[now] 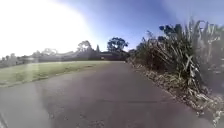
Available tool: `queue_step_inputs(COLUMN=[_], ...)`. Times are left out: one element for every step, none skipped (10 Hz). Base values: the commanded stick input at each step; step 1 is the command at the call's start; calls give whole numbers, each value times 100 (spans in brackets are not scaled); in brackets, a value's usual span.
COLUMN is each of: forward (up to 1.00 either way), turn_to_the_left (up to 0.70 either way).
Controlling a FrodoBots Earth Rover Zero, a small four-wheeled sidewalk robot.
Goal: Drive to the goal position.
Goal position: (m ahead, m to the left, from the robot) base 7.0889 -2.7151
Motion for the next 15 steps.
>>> queue_step_inputs(forward=[70, 70, 70, 70, 70, 70, 70, 70, 70, 70, 70, 70, 70, 70, 70], turn_to_the_left=[0, 0, 0, 0, 0, 0, 0, -35, -35, -35, -35, -35, -35, -25, -14])
